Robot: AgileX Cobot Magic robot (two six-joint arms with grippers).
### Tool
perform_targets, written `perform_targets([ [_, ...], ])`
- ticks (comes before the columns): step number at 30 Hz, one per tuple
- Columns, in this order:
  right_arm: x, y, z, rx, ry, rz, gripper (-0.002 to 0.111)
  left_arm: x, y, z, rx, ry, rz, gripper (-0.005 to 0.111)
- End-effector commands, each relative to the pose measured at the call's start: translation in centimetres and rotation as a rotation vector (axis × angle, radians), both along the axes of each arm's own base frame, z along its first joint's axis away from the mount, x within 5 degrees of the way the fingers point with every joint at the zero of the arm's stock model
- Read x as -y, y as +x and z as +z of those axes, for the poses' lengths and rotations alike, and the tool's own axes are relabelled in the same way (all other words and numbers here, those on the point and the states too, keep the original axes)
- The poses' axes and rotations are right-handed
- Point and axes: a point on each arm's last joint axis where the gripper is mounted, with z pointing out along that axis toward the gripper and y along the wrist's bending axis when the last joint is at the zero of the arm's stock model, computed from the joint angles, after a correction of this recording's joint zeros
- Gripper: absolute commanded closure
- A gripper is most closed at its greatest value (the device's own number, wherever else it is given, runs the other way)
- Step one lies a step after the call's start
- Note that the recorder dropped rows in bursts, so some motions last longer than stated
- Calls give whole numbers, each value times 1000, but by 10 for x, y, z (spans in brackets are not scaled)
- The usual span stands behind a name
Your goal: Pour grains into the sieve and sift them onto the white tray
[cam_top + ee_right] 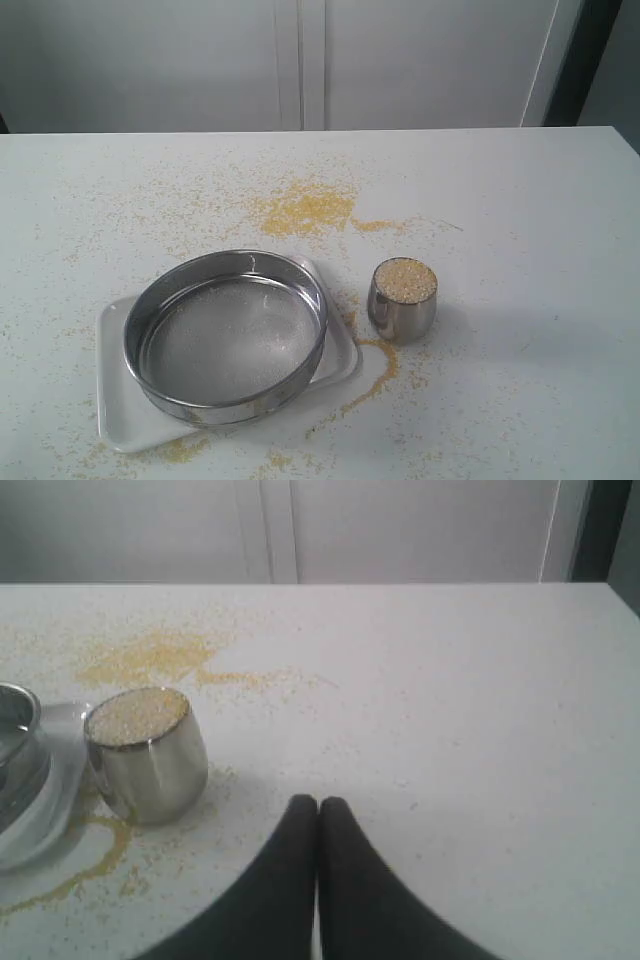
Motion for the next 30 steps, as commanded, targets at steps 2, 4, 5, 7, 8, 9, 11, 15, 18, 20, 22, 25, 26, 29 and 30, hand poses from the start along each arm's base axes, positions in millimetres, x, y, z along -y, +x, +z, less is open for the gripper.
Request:
perform_targets([
  [2, 1, 2, 15, 180, 37, -12, 108, 0, 0, -1, -3, -9, 2, 106],
  [4, 1, 2, 21, 253, 52, -15, 108, 0, 0, -1, -3, -9, 2, 106],
  [5, 1, 1, 26, 297, 62, -17, 108, 0, 0, -1, -3, -9, 2, 106],
  [7, 2, 0, 33, 376, 108, -22, 108, 0, 0, -1, -3, -9, 2, 106],
  [8, 2, -1, 38, 425, 144, -23, 108, 0, 0, -1, -3, -9, 2, 106],
  [9, 3, -1, 41, 458, 173, -23, 108, 0, 0, -1, -3, -9, 2, 106],
  [11, 3, -2, 45, 479, 271, -18, 108, 0, 0, -1, -3, -9, 2, 106],
  [15, 4, -5, 51, 529, 408, -2, 108, 0, 0, -1, -3, -9, 2, 106],
  [18, 4, -7, 63, 554, 411, 2, 108, 0, 0, -1, -3, -9, 2, 106],
  [20, 5, -12, 79, 613, 368, 3, 108, 0, 0, -1, -3, -9, 2, 106],
  [22, 4, -10, 94, 626, 328, -2, 108, 0, 0, -1, -3, -9, 2, 106],
  [25, 3, 2, 113, 635, 263, -14, 108, 0, 0, -1, -3, -9, 2, 106],
  [26, 2, 8, 119, 629, 256, -16, 108, 0, 0, -1, -3, -9, 2, 106],
  [29, -3, 27, 133, 604, 201, -5, 108, 0, 0, -1, -3, -9, 2, 106],
  [30, -5, 33, 134, 594, 182, -1, 108, 0, 0, -1, -3, -9, 2, 106],
])
